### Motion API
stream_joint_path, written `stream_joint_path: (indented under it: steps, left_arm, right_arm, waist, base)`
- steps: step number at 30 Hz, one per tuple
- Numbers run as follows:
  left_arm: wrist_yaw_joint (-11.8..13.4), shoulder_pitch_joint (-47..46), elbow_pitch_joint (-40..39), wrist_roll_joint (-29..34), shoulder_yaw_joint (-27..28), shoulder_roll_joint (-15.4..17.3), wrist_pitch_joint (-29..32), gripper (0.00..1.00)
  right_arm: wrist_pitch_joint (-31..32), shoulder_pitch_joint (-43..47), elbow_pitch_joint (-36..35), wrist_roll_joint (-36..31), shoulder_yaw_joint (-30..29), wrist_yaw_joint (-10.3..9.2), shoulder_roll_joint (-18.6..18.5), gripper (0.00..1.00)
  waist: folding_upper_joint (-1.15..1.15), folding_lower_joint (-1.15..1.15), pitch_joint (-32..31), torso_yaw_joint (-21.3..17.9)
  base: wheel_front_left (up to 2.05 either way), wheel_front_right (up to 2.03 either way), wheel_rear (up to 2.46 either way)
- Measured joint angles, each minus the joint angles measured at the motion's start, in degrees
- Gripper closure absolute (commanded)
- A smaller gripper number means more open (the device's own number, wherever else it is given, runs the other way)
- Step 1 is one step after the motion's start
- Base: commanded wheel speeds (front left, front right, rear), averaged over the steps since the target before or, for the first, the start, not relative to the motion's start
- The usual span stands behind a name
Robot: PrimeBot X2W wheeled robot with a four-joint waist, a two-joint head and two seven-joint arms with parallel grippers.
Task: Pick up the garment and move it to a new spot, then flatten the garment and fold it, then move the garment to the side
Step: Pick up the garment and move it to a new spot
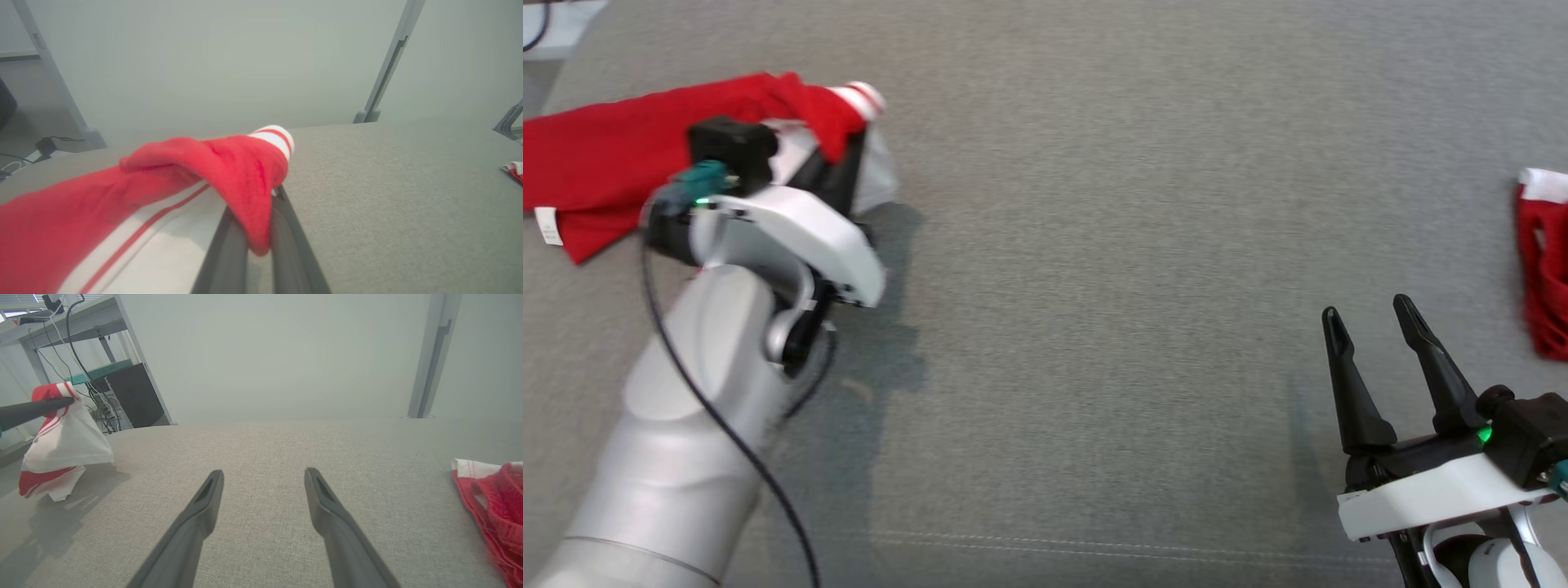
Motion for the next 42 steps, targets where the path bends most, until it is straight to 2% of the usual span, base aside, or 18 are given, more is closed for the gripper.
stream_joint_path:
  steps: [4, 9, 21, 26, 27, 28, 29, 36, 39, 42]
  left_arm:
    - [0.24, 1.11, -5.63, 0.18, -3.03, -2.67, 3.99, 1.0]
    - [0.15, 1.19, -9.28, 1.33, -7.37, -4.25, 8.36, 1.0]
    - [-0.43, 2.71, -10.98, 2.49, -15.07, -6.83, 13.85, 1.0]
    - [-0.75, 4.35, -9.83, 2.47, -16.56, -7.02, 14.9, 1.0]
    - [-0.85, 4.38, -9.55, 2.47, -16.8, -6.99, 15.14, 0.96]
    - [-0.83, 4.38, -9.43, 2.47, -16.94, -7.01, 15.13, 0.42]
    - [-0.85, 4.39, -9.4, 2.47, -17.13, -7.02, 15.11, 0.0]
    - [-0.93, 5.75, -15.51, 1.51, -17.68, -7.3, 12.14, 0.0]
    - [-0.78, 8.46, -20.65, 0.51, -16.73, -5.59, 10.88, 0.0]
    - [2.29, 11.12, -25.83, 0.57, -13.77, -2.26, 8.75, 0.0]
  right_arm:
    - [-1.72, -0.02, 1.15, 0.88, 0.05, 0.0, 0.3, 0.0]
    - [-3.75, -0.02, 3.12, 2.38, 0.41, 0.0, 0.75, 0.0]
    - [-7.79, -0.17, 7.16, 7.22, 3.11, 0.0, 1.09, 0.0]
    - [-8.84, -0.78, 8.81, 8.37, 3.99, 0.0, 1.14, 0.0]
    - [-8.91, -0.78, 9.13, 8.54, 3.93, 0.0, 1.15, 0.0]
    - [-9.06, -0.78, 9.57, 8.59, 3.82, 0.0, 1.14, 0.0]
    - [-9.09, -0.79, 9.95, 8.6, 3.77, 0.0, 1.14, 0.0]
    - [-9.56, -2.18, 10.36, 7.4, 2.23, 0.0, 1.19, 0.0]
    - [-9.54, -2.21, 10.4, 5.73, 1.48, 0.0, 1.18, 0.0]
    - [-9.23, -2.49, 10.39, 4.39, 0.88, 0.0, 1.16, 0.0]
  waist:
    - [0.0, 0.0, -0.05, -4.23]
    - [0.0, 0.0, 0.23, -10.47]
    - [0.0, 0.0, 2.24, -24.27]
    - [0.0, 0.0, 3.42, -28.23]
    - [0.0, 0.0, 3.67, -28.5]
    - [0.0, 0.0, 3.84, -28.47]
    - [0.0, 0.0, 3.91, -28.24]
    - [0.0, 0.0, 2.74, -24.49]
    - [0.0, 0.0, 1.83, -22.1]
    - [0.0, 0.0, 0.83, -19.33]
  base:
    - [0.0, 0.0, 0.0]
    - [0.0, 0.0, 0.0]
    - [0.0, 0.0, 0.0]
    - [0.0, 0.0, 0.0]
    - [0.0, 0.0, 0.0]
    - [0.0, 0.0, 0.0]
    - [0.0, 0.0, 0.0]
    - [0.0, 0.0, 0.0]
    - [0.0, 0.0, 0.0]
    - [0.0, 0.0, 0.0]
